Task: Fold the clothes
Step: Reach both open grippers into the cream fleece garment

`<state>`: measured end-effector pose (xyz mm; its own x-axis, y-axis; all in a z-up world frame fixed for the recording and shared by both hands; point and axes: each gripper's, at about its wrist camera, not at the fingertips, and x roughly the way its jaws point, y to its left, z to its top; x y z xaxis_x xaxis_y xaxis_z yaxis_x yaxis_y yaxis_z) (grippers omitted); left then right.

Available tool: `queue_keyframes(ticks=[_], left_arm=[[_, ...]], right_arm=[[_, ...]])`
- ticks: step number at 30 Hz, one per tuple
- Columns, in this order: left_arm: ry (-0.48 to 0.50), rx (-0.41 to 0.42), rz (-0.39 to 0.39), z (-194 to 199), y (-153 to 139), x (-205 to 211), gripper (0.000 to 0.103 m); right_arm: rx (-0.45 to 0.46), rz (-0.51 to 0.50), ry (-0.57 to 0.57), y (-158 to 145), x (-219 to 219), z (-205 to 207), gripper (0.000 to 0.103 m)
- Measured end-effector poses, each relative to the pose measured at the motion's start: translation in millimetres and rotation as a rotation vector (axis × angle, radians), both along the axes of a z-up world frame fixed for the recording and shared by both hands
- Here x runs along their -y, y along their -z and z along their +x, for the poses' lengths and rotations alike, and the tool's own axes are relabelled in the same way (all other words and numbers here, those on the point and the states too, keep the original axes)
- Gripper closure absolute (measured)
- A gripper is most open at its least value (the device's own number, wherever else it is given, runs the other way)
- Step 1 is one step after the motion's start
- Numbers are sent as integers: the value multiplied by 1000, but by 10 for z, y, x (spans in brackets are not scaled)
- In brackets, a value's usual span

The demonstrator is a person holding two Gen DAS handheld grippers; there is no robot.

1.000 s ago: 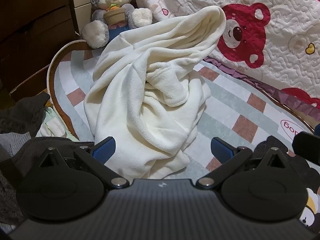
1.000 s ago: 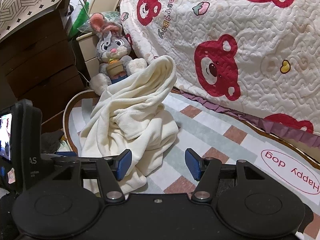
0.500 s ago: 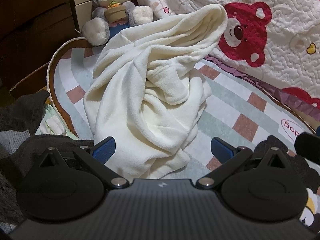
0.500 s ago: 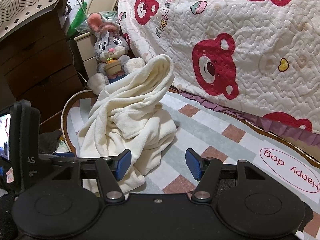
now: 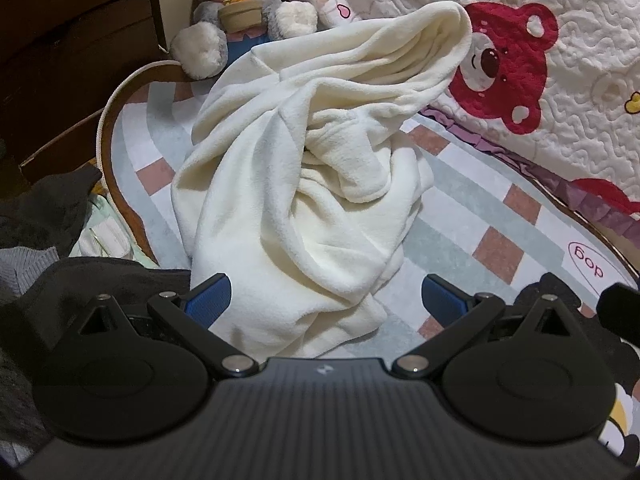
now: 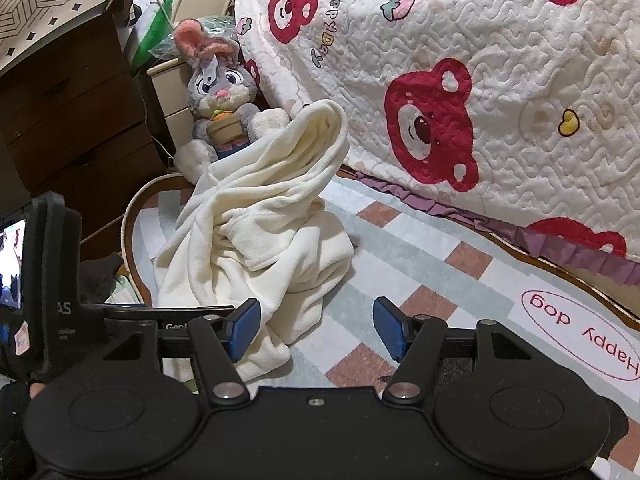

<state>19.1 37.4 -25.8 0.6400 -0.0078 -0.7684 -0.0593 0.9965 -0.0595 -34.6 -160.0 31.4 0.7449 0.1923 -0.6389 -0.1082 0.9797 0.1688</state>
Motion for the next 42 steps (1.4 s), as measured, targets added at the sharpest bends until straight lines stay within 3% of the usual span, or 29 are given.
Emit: queue_keyframes(ticks=[6, 15, 20, 24, 28, 32, 37, 42], left_arm=[[-13, 8, -53, 17, 38, -87, 0], [-112, 90, -92, 22, -30, -347, 4], [-124, 79, -56, 102, 37, -404, 27], [-116, 65, -47, 177, 108, -421, 35], [-90, 61, -59, 376, 61, -403, 36], [-72, 78, -47, 636, -98, -375, 36], [-53, 119, 19, 915, -258, -363, 35], [13, 116, 0, 1070, -197, -573, 30]], right_arm=[[-6, 140, -42, 101, 41, -7, 30], [-46, 258, 36, 358, 179, 109, 25], [-105, 389, 43, 506, 302, 381, 25], [-113, 450, -16, 537, 332, 577, 25], [-153, 482, -73, 630, 387, 856, 21], [-184, 581, -110, 748, 512, 1282, 21], [-246, 649, -75, 828, 591, 1660, 20], [-299, 683, -26, 957, 649, 1802, 16]])
